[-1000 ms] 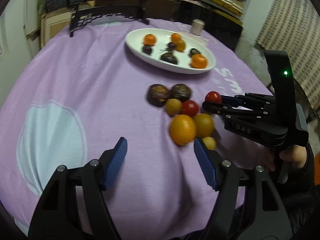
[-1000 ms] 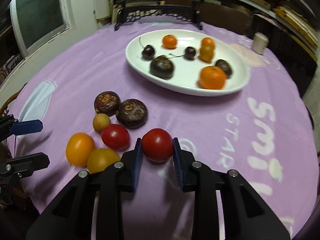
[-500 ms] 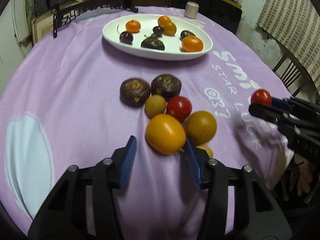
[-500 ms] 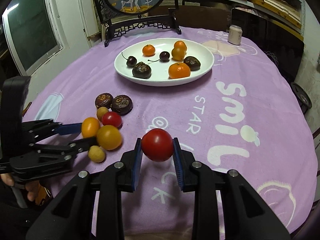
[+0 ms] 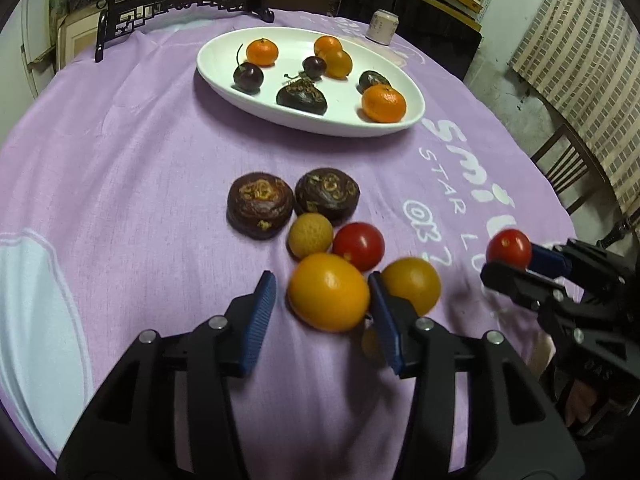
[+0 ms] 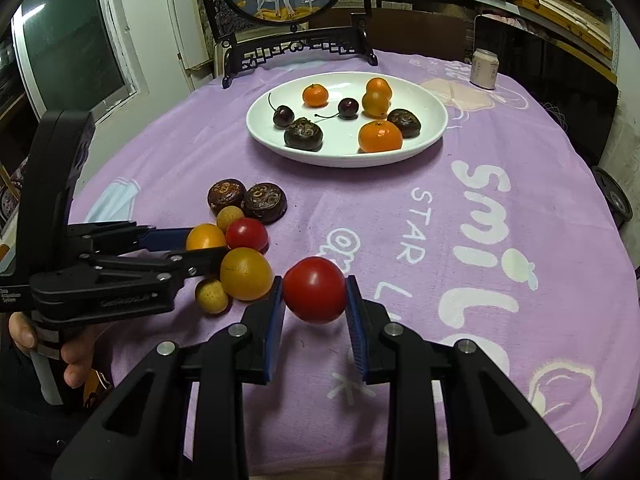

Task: Organize fruits
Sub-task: 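Carry both tomatoes onto the white plate and open both tools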

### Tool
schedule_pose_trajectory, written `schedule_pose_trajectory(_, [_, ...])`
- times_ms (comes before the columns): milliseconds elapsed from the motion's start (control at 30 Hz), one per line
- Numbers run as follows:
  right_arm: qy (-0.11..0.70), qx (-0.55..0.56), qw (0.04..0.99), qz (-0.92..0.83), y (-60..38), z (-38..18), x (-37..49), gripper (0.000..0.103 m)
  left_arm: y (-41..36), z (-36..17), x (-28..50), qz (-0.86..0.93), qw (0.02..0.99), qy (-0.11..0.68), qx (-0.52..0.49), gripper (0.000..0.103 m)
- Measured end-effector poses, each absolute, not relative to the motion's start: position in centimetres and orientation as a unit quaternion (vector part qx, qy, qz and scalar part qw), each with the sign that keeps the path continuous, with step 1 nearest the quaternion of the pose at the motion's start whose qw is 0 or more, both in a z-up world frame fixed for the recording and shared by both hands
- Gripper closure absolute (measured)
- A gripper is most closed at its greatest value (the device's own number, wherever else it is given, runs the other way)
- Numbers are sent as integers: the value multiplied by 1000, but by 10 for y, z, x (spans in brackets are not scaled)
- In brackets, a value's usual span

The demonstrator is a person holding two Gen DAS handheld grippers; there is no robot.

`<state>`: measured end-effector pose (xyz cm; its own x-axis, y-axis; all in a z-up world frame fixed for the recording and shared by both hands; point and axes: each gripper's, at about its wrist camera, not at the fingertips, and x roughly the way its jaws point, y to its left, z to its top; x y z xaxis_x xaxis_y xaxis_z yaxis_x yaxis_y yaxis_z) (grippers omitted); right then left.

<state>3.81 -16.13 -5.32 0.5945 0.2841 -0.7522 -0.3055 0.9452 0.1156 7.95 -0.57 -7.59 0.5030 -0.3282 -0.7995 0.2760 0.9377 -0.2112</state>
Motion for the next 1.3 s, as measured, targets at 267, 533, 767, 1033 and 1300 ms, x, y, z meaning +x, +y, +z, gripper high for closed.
schedule_pose_trajectory(267, [417,-6,895,159,-166,-50,40,73,-6,-61,64,-166,881,443,-15,63])
schedule_pose_trajectory(533, [410,-11,897,165,-166,-40,58,73,13,-18,65,-156,903,399,-12,63])
schedule_pose_trajectory(767, [388,-33,906,164,-159,-7,118,73,6,12,153,-120,912,393,-6,62])
schedule_pose_trajectory(1033, [404,-38,903,143,-145,-16,237,73,-9,7,278,-80,901,425,-33,62])
schedule_pose_trajectory(1300, [419,-21,895,149,-147,-32,260,73,-7,-11,295,-94,894,437,-42,62])
